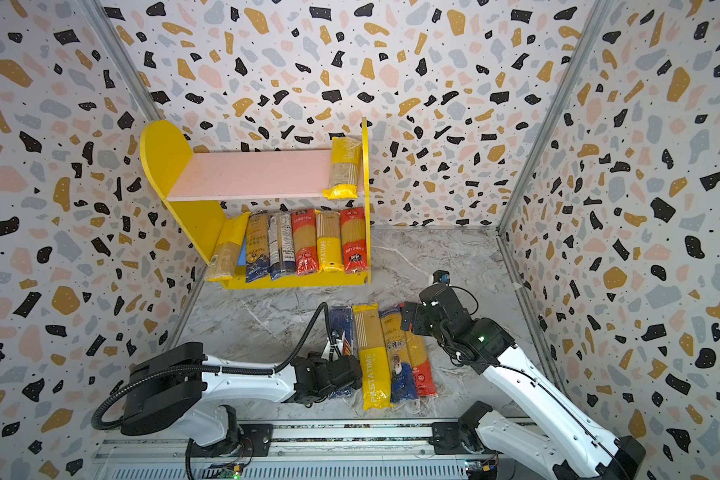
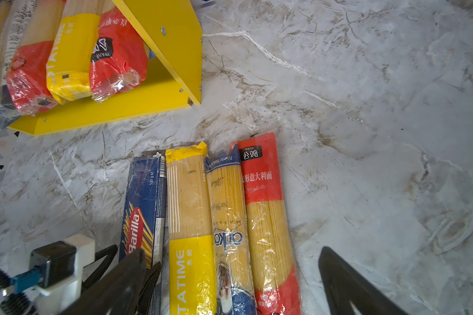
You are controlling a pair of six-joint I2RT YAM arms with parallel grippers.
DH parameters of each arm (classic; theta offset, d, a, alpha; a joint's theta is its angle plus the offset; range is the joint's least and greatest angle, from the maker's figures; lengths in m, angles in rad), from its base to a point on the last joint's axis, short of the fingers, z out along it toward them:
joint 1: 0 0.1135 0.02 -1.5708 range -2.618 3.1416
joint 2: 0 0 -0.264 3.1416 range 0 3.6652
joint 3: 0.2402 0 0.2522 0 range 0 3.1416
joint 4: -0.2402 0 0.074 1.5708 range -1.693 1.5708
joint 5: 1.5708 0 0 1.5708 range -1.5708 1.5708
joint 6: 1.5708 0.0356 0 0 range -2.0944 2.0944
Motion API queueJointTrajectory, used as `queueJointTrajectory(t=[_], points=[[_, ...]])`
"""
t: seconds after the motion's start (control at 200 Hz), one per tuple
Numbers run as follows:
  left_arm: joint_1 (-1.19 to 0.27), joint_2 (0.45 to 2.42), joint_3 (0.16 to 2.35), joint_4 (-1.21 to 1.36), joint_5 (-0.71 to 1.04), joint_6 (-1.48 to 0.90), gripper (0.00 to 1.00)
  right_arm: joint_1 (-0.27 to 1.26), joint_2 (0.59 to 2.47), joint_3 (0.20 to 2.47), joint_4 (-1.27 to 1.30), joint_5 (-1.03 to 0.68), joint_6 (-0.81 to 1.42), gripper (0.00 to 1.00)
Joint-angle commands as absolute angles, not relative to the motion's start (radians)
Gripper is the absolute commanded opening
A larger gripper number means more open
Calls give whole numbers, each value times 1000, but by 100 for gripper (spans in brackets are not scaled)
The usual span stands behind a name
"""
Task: Place and organize the pasta boxes and bags onto the shelf
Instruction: 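Close the left gripper on the Barilla box and lift it upright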
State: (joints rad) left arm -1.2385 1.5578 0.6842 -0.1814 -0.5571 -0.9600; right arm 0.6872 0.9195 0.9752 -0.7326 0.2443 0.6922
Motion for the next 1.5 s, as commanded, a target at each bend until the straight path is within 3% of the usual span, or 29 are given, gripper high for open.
queueJointTrajectory(t=[0.0,0.17,0.375,0.415,0.766,0.966,1.121,1.492], points=[[-1243,1586,653,-155,-522,-994,98,692,899,976,-737,267,702,99],[-1244,1624,637,-128,-493,-1006,90,692,906,963,-732,272,696,99],[-1244,1650,629,-116,-467,-1011,47,692,886,944,-727,279,687,99],[-1245,1645,627,-119,-466,-1012,43,692,883,943,-727,280,686,99],[-1247,1493,672,-259,-531,-956,27,692,901,938,-701,273,670,99],[-1247,1363,721,-343,-575,-927,26,692,910,941,-680,248,656,99],[-1247,1261,765,-438,-623,-911,22,700,906,936,-625,133,626,99],[-1248,1034,963,-661,-822,-845,0,934,966,1062,-543,190,589,99]])
